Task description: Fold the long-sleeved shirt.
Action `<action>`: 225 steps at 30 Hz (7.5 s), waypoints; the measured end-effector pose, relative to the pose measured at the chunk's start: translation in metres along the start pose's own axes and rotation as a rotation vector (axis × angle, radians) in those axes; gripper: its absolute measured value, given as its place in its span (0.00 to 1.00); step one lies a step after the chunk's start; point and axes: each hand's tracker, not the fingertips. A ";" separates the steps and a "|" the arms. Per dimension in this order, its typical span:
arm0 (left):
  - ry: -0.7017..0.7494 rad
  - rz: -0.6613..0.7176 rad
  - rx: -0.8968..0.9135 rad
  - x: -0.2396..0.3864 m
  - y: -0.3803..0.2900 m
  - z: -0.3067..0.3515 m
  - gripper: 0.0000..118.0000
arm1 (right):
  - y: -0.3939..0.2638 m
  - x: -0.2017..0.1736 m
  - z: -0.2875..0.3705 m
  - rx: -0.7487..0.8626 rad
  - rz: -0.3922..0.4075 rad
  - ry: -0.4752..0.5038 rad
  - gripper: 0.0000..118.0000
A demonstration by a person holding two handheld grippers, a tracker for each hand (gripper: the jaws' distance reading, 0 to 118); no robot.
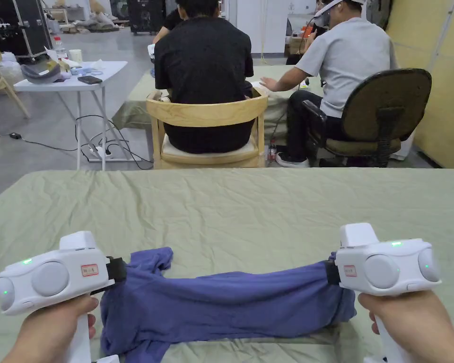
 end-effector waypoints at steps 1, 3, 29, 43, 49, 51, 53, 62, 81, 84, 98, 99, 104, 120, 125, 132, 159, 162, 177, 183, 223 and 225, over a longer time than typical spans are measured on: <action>-0.002 -0.001 -0.002 -0.002 -0.010 0.003 0.03 | -0.014 -0.003 0.002 -0.005 0.001 -0.007 0.06; -0.003 -0.003 -0.004 -0.005 -0.025 0.017 0.03 | -0.037 0.003 0.011 -0.026 -0.009 0.002 0.06; 0.004 0.003 -0.197 -0.029 -0.272 0.272 0.03 | -0.327 -0.010 0.246 -0.216 0.029 0.041 0.06; -0.019 -0.038 -0.148 -0.002 -0.281 0.306 0.79 | -0.327 0.005 0.274 -0.089 0.016 0.051 0.47; -0.024 -0.070 -0.173 -0.007 -0.279 0.291 0.04 | -0.329 0.000 0.272 -0.096 -0.006 0.042 0.04; -0.036 -0.014 -0.202 -0.012 -0.266 0.274 0.04 | -0.327 0.000 0.270 -0.097 -0.035 0.052 0.04; -0.026 -0.017 -0.194 -0.003 -0.246 0.249 0.06 | -0.329 0.005 0.262 -0.105 -0.046 0.055 0.04; 0.151 -0.036 -0.308 -0.010 -0.190 0.077 0.87 | -0.326 0.005 0.219 -0.192 -0.089 0.067 0.04; 0.000 0.000 -0.147 -0.004 -0.191 0.203 0.09 | -0.337 0.011 0.190 -0.332 -0.044 0.142 0.95; -0.003 0.024 -0.133 -0.007 -0.193 0.221 0.09 | -0.348 0.006 0.175 -0.480 0.015 0.140 0.91; -0.083 0.121 0.124 0.012 -0.132 0.330 0.09 | -0.262 -0.004 0.346 0.231 -0.101 0.314 0.08; -0.095 0.126 0.154 0.016 -0.119 0.337 0.09 | -0.247 -0.004 0.359 0.287 -0.099 0.318 0.08; -0.120 0.099 0.306 0.040 -0.037 0.369 0.09 | -0.150 0.015 0.402 0.473 -0.184 0.279 0.08; -0.235 0.184 0.440 0.086 0.177 0.334 0.09 | 0.149 0.090 0.367 0.472 -0.288 -0.023 0.09; -0.205 0.199 0.415 0.076 0.193 0.273 0.09 | 0.177 0.090 0.311 0.415 -0.253 -0.048 0.08; -0.109 0.156 0.312 0.058 0.189 0.170 0.09 | 0.164 0.076 0.203 0.295 -0.213 -0.043 0.09; 0.017 -0.013 -0.157 -0.042 -0.146 0.150 0.09 | -0.218 0.039 0.140 -0.175 0.072 0.058 0.08; 0.030 0.012 -0.185 -0.051 -0.182 0.175 0.09 | -0.260 0.029 0.171 -0.215 0.036 0.094 0.09; 0.100 0.048 -0.059 -0.069 -0.227 0.261 0.96 | -0.301 0.026 0.247 -0.060 -0.135 0.089 0.97; 0.068 -0.012 -0.145 -0.054 -0.237 0.274 0.80 | -0.279 0.018 0.255 -0.031 -0.139 0.090 0.57; 0.165 0.091 0.019 -0.051 -0.225 0.255 0.06 | -0.119 -0.103 -0.036 -0.505 0.282 0.150 0.81; 0.167 0.085 0.020 -0.052 -0.222 0.257 0.06 | -0.111 -0.101 -0.026 -0.461 0.250 0.137 0.26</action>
